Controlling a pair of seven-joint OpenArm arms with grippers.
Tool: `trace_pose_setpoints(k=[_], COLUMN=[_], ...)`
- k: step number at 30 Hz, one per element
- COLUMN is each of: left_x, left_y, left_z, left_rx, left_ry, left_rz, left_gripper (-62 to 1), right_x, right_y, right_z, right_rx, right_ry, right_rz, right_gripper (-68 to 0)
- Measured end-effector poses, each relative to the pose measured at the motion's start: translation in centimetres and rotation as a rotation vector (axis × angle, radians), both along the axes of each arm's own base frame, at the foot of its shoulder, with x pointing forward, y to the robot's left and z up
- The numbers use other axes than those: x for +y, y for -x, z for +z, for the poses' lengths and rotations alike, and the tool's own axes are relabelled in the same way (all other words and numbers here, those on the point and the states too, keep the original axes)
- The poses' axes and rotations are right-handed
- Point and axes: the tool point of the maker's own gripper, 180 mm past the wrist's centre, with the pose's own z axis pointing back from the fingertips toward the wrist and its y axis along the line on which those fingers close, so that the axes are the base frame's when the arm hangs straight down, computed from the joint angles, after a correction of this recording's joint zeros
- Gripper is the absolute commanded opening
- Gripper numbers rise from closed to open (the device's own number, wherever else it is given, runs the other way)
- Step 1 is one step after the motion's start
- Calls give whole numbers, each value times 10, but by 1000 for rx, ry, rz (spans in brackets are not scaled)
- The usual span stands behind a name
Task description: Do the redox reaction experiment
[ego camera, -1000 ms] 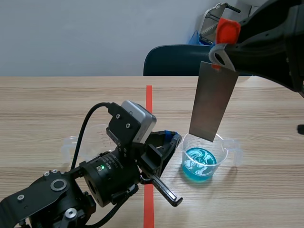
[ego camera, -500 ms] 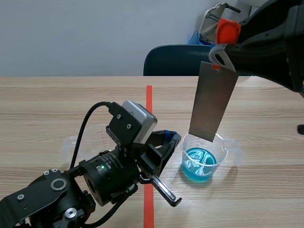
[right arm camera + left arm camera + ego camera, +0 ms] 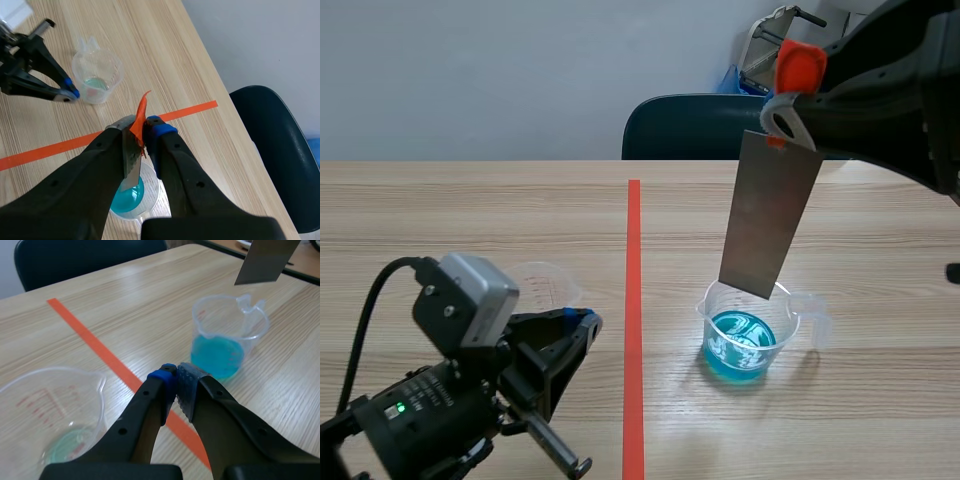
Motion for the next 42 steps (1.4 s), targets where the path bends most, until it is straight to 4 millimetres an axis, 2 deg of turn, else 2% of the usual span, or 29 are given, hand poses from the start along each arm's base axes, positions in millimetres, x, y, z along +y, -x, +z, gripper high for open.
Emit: trace_pose_setpoints(k=[9,17,19,20,23,24,27,32,42], left_x=[47,80,86,89,98,101,104,106,109], left_y=[36,71,79,83,91,93,99,107,105], left_z=[2,9,15,18,27,30,37,37,38], left_rx=[46,93,93,89,82,77,57,55,38], left_ry=[-32,-78,-90,-91,-104,-109,-120,-154,-166], left_rz=[91,163,172,178,197,203,195,180,199], left_gripper=[-580,-496,-422,-354,-73,1,14,14,14], right_x=[0,0,0,0,0,0,0,0,0], right_y=[0,0,0,0,0,0,0,0,0], right_z=[0,0,0,0,0,0,0,0,0], right_rx=[0,0,0,0,0,0,0,0,0], right_ry=[0,0,0,0,0,0,1,0,0], right_rz=[0,0,0,0,0,0,0,0,0], right_gripper=[-667,-667,-667,-667,-667,-667,-667,-667,-667])
